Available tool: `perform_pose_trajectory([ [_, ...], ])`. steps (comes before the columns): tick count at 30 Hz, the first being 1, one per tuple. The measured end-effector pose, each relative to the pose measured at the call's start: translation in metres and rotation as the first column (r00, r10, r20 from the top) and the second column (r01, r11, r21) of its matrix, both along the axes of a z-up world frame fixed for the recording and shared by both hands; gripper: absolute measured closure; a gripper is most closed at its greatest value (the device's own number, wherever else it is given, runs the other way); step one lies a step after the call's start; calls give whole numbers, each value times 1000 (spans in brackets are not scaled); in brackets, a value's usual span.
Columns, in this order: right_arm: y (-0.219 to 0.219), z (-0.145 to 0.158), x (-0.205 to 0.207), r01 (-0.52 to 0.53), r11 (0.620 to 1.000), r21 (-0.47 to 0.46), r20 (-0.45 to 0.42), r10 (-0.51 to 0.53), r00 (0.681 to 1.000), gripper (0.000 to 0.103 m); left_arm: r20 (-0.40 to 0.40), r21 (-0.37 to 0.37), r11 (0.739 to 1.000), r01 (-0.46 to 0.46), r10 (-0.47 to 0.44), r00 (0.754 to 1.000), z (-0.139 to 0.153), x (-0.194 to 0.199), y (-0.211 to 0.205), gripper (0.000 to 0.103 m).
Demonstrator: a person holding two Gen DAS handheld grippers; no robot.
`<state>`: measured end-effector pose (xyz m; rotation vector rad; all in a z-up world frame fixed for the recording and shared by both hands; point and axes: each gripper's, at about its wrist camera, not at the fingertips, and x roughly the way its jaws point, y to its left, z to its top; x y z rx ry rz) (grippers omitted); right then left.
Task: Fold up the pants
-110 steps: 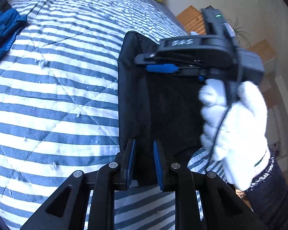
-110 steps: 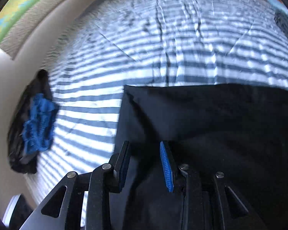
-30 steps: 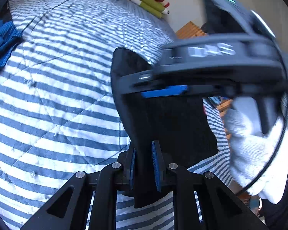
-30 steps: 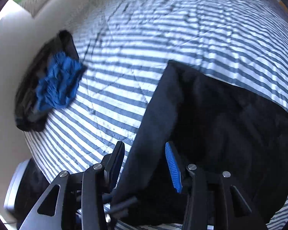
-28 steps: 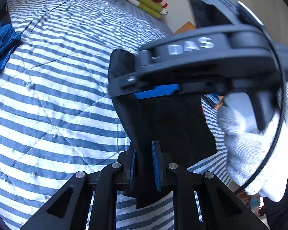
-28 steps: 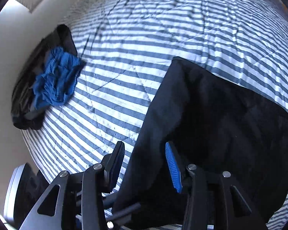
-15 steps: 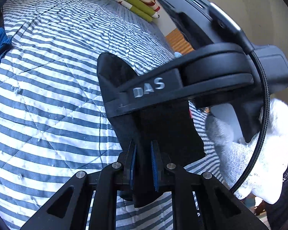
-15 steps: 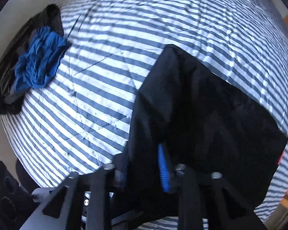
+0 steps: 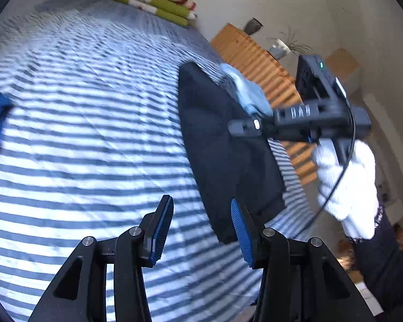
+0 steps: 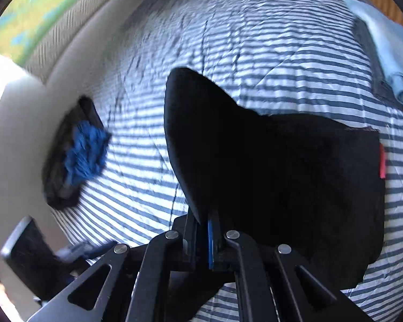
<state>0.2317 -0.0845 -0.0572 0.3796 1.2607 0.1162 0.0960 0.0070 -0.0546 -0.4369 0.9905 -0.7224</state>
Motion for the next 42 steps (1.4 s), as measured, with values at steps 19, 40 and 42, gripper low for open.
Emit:
perform_pose_trajectory([
  [19,27,22,7,-79,996,-47,-18,78,997,98,69,-256,948,192,-180,981,-25,-40,-87,56],
  [40,15,9,5,-49,999,-8,1,49,999,99,11,103,984,148,-149,989,-24,-62,-71,48],
  [42,10,11,3,-45,999,2,10,45,999,99,45,120,986,119,-125,991,-15,-64,-46,46],
])
